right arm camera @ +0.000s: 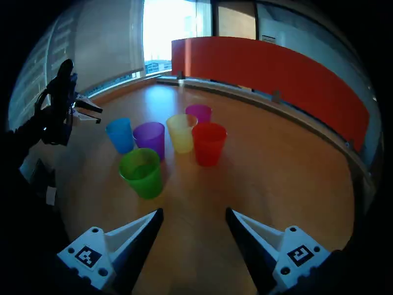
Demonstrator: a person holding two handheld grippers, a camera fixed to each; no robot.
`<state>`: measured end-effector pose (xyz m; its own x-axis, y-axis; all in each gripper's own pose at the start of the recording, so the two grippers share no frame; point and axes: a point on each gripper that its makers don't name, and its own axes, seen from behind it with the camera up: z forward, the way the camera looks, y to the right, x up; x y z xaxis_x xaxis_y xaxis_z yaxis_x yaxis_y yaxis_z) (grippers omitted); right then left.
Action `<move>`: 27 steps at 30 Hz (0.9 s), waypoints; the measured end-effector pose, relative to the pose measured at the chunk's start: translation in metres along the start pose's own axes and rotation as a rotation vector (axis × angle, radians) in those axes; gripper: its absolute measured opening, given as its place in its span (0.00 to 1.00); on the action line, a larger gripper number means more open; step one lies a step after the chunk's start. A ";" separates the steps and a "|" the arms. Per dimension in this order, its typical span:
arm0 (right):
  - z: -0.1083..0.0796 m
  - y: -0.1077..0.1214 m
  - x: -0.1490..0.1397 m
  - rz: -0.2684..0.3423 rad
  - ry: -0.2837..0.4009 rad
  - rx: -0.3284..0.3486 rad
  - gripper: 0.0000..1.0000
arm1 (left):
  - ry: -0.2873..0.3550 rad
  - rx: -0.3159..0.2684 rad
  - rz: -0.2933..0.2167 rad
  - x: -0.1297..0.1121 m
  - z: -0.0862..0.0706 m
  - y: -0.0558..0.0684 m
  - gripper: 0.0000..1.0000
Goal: Pour water
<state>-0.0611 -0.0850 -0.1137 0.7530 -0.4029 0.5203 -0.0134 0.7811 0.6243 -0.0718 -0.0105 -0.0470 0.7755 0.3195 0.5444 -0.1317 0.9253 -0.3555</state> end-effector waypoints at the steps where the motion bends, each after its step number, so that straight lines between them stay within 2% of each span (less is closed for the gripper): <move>1: 0.000 0.000 0.001 0.008 0.000 -0.005 0.98 | -0.001 0.004 -0.013 0.000 -0.001 -0.001 0.84; 6: -0.002 0.005 0.004 0.064 -0.004 -0.042 0.98 | -0.002 0.033 -0.071 -0.003 -0.004 -0.008 0.84; 11: -0.006 0.013 0.012 0.145 0.008 -0.086 0.98 | 0.028 0.063 -0.116 0.000 -0.007 -0.013 0.84; 17: -0.012 0.031 0.025 0.225 0.051 -0.156 0.98 | 0.070 0.083 -0.168 0.007 -0.010 -0.017 0.84; 27: -0.016 0.045 0.038 0.205 0.117 -0.232 0.98 | 0.130 0.111 -0.210 0.014 -0.015 -0.021 0.84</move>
<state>-0.0230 -0.0578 -0.0755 0.8207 -0.1791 0.5426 -0.0327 0.9334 0.3575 -0.0487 -0.0287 -0.0428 0.8647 0.0963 0.4929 -0.0212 0.9876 -0.1559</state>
